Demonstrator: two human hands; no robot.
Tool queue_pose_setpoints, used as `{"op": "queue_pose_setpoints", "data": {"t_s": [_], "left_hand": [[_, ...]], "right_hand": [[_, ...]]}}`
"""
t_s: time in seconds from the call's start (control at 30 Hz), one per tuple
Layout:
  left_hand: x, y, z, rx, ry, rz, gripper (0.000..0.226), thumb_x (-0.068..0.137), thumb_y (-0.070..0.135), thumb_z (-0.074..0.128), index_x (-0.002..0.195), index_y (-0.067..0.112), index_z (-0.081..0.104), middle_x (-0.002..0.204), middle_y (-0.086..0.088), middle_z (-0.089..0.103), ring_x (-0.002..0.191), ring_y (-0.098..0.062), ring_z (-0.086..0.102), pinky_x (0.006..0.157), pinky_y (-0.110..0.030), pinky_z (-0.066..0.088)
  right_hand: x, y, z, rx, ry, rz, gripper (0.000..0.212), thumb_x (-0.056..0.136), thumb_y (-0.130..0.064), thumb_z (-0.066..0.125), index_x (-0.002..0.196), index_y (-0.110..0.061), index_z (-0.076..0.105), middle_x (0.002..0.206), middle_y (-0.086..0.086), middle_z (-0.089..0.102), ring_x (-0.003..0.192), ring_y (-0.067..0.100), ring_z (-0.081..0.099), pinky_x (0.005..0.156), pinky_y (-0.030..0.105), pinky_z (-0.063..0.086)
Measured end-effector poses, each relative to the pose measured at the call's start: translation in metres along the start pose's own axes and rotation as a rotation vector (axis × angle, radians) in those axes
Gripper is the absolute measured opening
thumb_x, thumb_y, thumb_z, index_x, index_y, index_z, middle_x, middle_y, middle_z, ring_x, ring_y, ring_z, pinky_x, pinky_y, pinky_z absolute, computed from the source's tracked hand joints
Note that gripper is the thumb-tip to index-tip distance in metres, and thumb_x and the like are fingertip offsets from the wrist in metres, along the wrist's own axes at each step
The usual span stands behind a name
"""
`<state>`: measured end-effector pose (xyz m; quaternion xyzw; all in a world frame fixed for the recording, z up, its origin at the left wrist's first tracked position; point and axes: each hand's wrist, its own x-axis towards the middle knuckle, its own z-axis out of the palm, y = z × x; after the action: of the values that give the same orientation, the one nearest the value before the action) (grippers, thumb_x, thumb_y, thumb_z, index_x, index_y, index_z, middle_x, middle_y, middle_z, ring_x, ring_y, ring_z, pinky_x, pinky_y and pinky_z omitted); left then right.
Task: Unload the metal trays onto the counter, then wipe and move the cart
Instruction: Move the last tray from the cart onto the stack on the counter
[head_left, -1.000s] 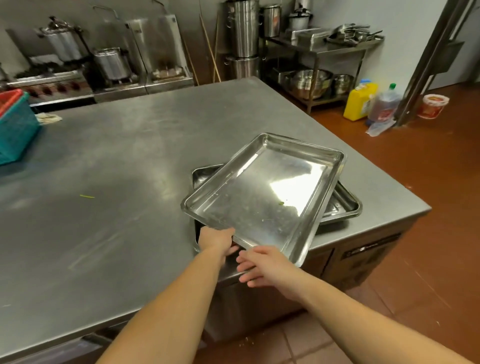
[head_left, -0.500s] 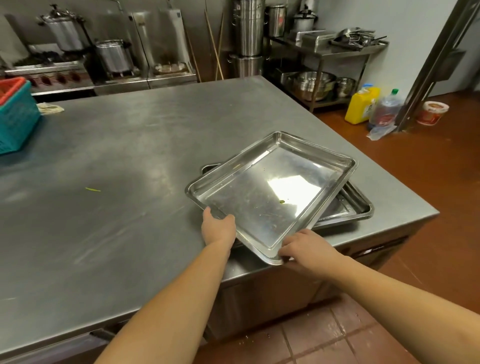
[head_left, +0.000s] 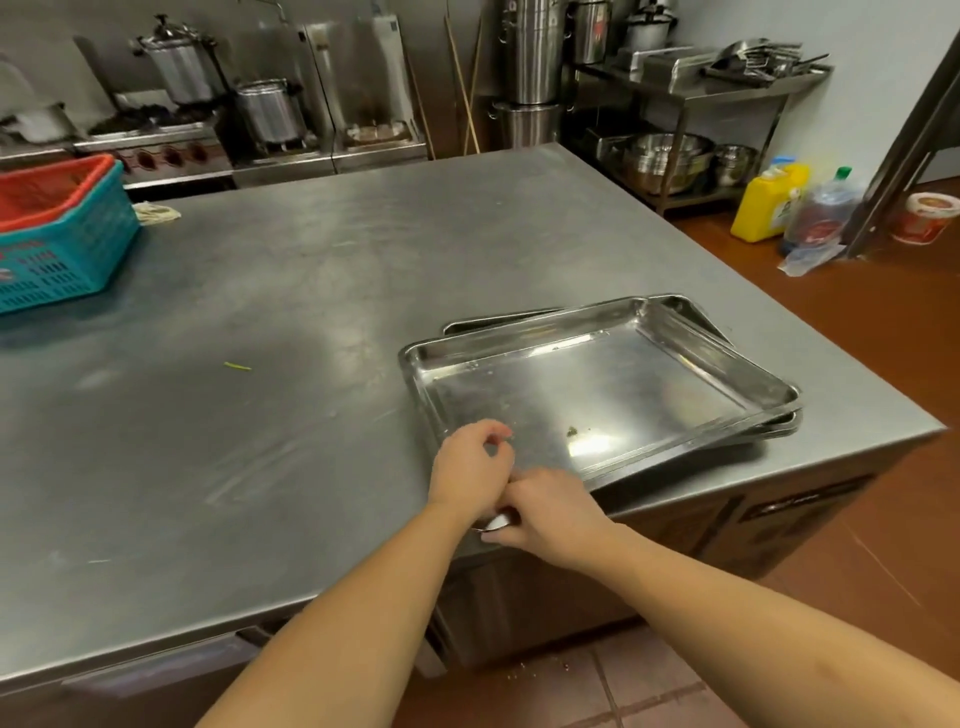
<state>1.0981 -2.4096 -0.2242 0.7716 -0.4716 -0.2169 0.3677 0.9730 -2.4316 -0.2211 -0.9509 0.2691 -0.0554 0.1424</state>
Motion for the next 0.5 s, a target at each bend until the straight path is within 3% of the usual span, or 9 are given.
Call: {"op": "queue_pose_setpoints", "data": {"t_s": [0.17,0.27,0.37,0.5], "left_hand": [[-0.008,-0.005,-0.008,0.15,-0.075,0.082,0.024,0.085,0.022,0.055,0.103,0.026,0.07,0.101,0.009,0.07,0.095,-0.011,0.062,0.091,-0.033,0.049],[-0.011,-0.011,-0.009,0.237,-0.137,0.173,0.022,0.087,0.038,0.056,0.101,0.029,0.07,0.097,0.012,0.069,0.092,-0.008,0.062,0.091,-0.034,0.048],[-0.013,-0.015,-0.018,0.382,-0.263,0.271,0.041,0.08,0.062,0.061,0.105,0.03,0.07,0.099,0.012,0.067,0.093,-0.005,0.06,0.091,-0.029,0.044],[-0.008,-0.004,-0.022,0.533,-0.379,0.348,0.043,0.084,0.059,0.06,0.114,0.029,0.068,0.11,0.009,0.066,0.101,-0.009,0.06,0.09,-0.031,0.048]], "right_hand": [[-0.002,0.017,0.002,-0.002,0.013,0.072,0.036,0.081,-0.053,0.063,0.101,-0.023,0.065,0.095,-0.005,0.06,0.089,0.014,0.054,0.078,0.03,0.044],[-0.009,0.043,-0.004,-0.137,0.024,0.068,0.048,0.08,-0.055,0.061,0.118,-0.026,0.056,0.112,-0.005,0.054,0.106,0.017,0.051,0.089,0.032,0.038],[-0.029,0.081,-0.02,-0.257,0.008,0.207,0.061,0.083,-0.053,0.059,0.135,-0.026,0.043,0.136,-0.001,0.045,0.126,0.021,0.042,0.103,0.037,0.034],[-0.066,0.123,-0.034,-0.335,-0.049,0.403,0.058,0.087,-0.044,0.054,0.139,-0.028,0.033,0.142,-0.006,0.04,0.132,0.017,0.036,0.106,0.037,0.033]]}}
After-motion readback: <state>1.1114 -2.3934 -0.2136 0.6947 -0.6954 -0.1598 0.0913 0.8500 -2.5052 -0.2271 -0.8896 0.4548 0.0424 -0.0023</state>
